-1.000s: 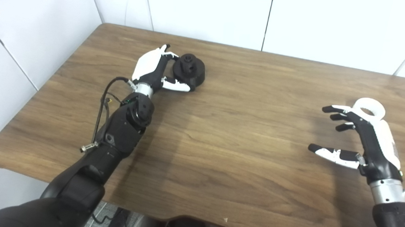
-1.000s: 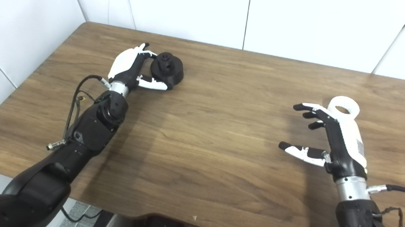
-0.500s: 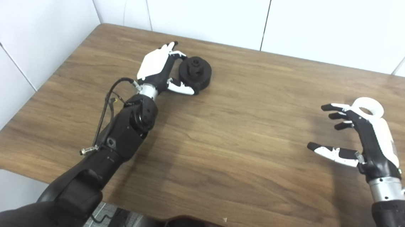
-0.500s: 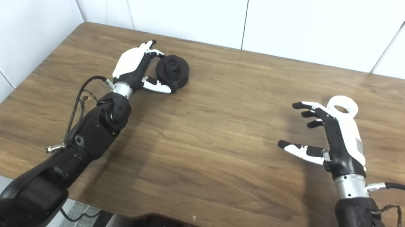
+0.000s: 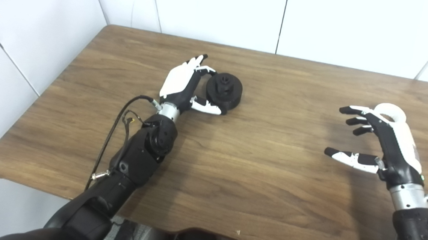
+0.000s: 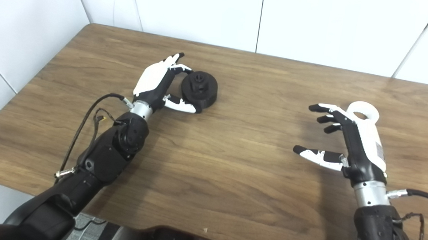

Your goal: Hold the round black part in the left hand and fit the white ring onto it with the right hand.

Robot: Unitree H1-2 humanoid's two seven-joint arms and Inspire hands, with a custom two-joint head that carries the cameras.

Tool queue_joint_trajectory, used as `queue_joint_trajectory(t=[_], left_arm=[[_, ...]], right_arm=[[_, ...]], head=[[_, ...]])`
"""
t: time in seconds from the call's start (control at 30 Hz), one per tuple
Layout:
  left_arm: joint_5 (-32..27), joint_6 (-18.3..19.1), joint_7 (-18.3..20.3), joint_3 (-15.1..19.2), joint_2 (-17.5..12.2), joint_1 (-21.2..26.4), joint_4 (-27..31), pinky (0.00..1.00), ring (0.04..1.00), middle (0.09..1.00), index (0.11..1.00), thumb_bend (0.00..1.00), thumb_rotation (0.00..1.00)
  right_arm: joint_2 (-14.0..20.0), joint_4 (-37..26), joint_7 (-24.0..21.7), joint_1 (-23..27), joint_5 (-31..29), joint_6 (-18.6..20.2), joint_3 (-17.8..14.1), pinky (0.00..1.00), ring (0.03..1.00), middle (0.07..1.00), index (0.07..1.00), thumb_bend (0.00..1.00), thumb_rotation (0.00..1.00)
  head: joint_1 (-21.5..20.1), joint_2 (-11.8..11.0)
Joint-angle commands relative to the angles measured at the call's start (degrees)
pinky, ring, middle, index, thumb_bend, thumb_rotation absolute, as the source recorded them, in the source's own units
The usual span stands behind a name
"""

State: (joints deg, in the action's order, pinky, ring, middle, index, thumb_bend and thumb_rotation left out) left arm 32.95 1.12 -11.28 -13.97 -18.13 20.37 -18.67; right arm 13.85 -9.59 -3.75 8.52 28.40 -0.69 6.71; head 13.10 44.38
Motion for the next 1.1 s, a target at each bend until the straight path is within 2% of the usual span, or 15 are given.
queue_joint_trajectory(t=[0.0,0.37,0.63,0.73,0.93,1.07], left_arm=[[0.1,-1.0,2.5,-1.4,0.4,-0.6,1.8,1.00,1.000,1.000,0.613,0.90,0.29],[-0.6,-1.5,8.0,-4.1,1.2,-3.1,7.8,1.00,1.000,1.000,0.617,0.91,0.28],[0.4,-2.6,12.5,-7.5,1.0,-4.7,11.4,1.00,1.000,1.000,0.616,0.93,0.29],[1.4,-2.9,12.8,-8.7,1.2,-5.3,12.4,1.00,1.000,1.000,0.616,0.94,0.31],[2.2,-4.0,13.7,-11.0,1.9,-6.6,14.5,1.00,1.000,1.000,0.614,0.96,0.36],[2.9,-4.9,14.6,-12.4,2.2,-7.4,15.7,1.00,1.000,1.000,0.613,0.96,0.35]], right_arm=[[0.4,-1.5,0.6,2.4,-0.2,-0.8,-0.7,0.58,0.698,0.771,0.727,0.75,0.14],[0.0,-2.0,0.8,2.6,0.0,0.0,-0.9,0.59,0.700,0.775,0.728,0.75,0.16],[0.0,-2.5,0.8,2.5,0.3,0.5,-1.0,0.58,0.702,0.777,0.730,0.75,0.17],[0.0,-2.3,1.1,2.5,0.1,-0.2,-1.0,0.58,0.699,0.774,0.728,0.75,0.16],[-0.3,-3.3,0.6,2.4,0.3,1.0,-0.9,0.58,0.705,0.777,0.731,0.75,0.15],[-0.5,-3.8,0.5,2.2,0.6,1.7,-0.7,0.58,0.705,0.778,0.731,0.74,0.17]], head=[[0.0,0.0],[-1.2,0.3],[-2.5,0.5],[-2.5,0.5],[-3.5,1.0],[-4.0,1.2]])
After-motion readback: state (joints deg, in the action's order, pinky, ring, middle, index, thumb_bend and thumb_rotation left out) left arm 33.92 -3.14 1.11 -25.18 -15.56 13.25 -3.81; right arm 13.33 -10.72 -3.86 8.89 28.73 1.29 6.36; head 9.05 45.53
